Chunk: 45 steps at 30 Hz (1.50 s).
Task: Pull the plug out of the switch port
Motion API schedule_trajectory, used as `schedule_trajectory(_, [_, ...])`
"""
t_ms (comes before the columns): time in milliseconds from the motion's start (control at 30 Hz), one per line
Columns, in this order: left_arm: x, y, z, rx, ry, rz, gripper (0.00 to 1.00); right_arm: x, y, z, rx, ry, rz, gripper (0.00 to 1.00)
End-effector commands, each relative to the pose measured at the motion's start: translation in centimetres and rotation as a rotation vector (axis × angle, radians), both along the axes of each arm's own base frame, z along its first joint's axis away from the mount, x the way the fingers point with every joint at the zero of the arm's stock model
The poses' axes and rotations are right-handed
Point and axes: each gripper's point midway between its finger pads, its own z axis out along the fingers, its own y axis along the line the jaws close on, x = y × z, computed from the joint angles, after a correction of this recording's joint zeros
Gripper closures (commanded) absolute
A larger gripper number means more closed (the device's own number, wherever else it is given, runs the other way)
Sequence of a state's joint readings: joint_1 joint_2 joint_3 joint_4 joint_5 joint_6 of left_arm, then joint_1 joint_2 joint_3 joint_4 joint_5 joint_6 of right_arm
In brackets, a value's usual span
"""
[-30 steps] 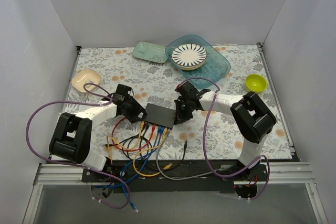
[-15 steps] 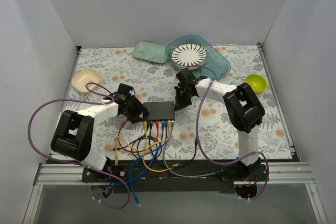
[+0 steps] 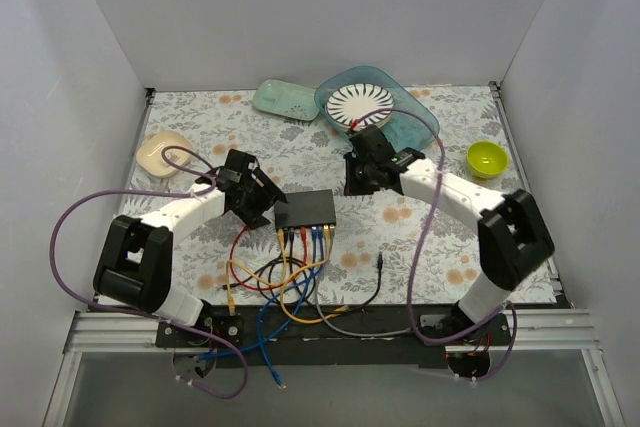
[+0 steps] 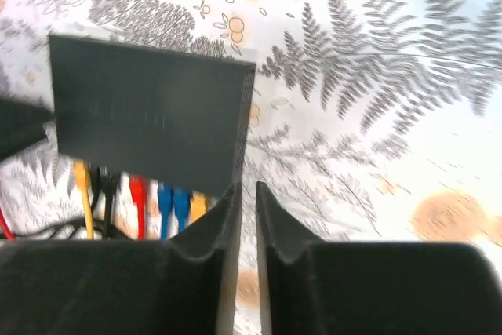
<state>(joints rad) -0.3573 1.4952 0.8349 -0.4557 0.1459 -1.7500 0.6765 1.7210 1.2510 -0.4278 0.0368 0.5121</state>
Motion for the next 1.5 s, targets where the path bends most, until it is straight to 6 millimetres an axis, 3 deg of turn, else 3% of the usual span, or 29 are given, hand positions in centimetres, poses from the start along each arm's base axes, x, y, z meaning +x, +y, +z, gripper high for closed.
schedule_trajectory(0, [2.3,0.2,4.3,-0.003,-0.139,0.019,0.26,-0.9,-2.5,2.4,-0.002,-0.127,-0.002,0.64])
schedule_trajectory(33, [2.5,0.1,4.7,-0.012,-0.150,0.021,0.22,-1.4,-2.8,3.3,0.023,-0.155,0.010,0.56])
schedule_trajectory(67, [2.7,0.1,4.9,-0.019,-0.155,0.022,0.18,-2.7,-3.5,1.8,0.017,-0.122,0.015,0.46])
schedule_trajectory(100, [2.8,0.1,5.1,-0.031,-0.162,0.018,0.18,-3.2,-3.7,1.7,0.023,-0.121,0.016,0.31])
schedule_trajectory(133, [3.0,-0.3,5.4,-0.055,-0.173,0.005,0.18,-3.6,-3.8,2.5,0.049,-0.143,0.018,0.24])
schedule_trajectory(200, [3.3,-0.6,5.8,-0.082,-0.190,-0.004,0.21,-4.8,-4.7,1.2,0.049,-0.123,0.003,0.18])
schedule_trajectory(367, [3.6,-2.4,5.8,-0.176,-0.189,-0.055,0.22,-5.8,-6.0,0.5,0.028,-0.116,-0.026,0.16])
schedule_trajectory(500, [3.4,-3.3,5.5,-0.246,-0.173,-0.054,0.16,-5.7,-5.2,2.4,0.129,-0.195,-0.017,0.39])
schedule_trajectory(533, [3.6,-3.4,5.7,-0.262,-0.177,-0.050,0.06,-6.1,-5.7,2.8,0.164,-0.230,-0.033,0.39])
schedule_trajectory(567, [3.7,-3.5,5.5,-0.267,-0.166,-0.046,0.02,-6.0,-5.8,3.4,0.192,-0.265,-0.049,0.38])
schedule_trajectory(633, [3.8,-3.8,5.6,-0.280,-0.161,-0.049,0.02,-5.8,-6.1,4.7,0.258,-0.318,-0.105,0.06])
schedule_trajectory(667, [3.9,-3.8,5.7,-0.280,-0.166,-0.051,0.02,-5.8,-6.3,4.8,0.270,-0.323,-0.122,0.02])
schedule_trajectory(867, [4.9,-4.3,7.6,-0.295,-0.231,-0.086,0.02,-6.8,-5.6,4.3,0.331,-0.298,-0.085,0.02])
schedule_trajectory(1000, [5.4,-4.3,7.3,-0.281,-0.240,-0.070,0.02,-7.0,-4.8,4.3,0.393,-0.321,-0.063,0.02])
schedule_trajectory(1200, [4.8,-6.1,6.9,-0.197,-0.363,-0.248,0.02,-7.4,-3.1,5.3,0.477,-0.304,-0.004,0.02])
schedule_trajectory(1233, [4.7,-6.2,7.0,-0.188,-0.372,-0.250,0.02,-7.1,-3.1,5.1,0.455,-0.279,-0.013,0.02])
schedule_trajectory(1300, [4.7,-6.3,7.3,-0.191,-0.375,-0.241,0.02,-7.5,-3.3,2.4,0.349,-0.169,-0.003,0.02])
schedule_trajectory(1333, [4.6,-6.3,7.1,-0.191,-0.357,-0.233,0.02,-6.9,-2.8,3.2,0.338,-0.160,0.007,0.02])
schedule_trajectory(1467, [3.9,-7.3,6.2,-0.238,-0.293,-0.279,0.02,-7.1,-2.7,0.8,0.295,-0.073,-0.016,0.08])
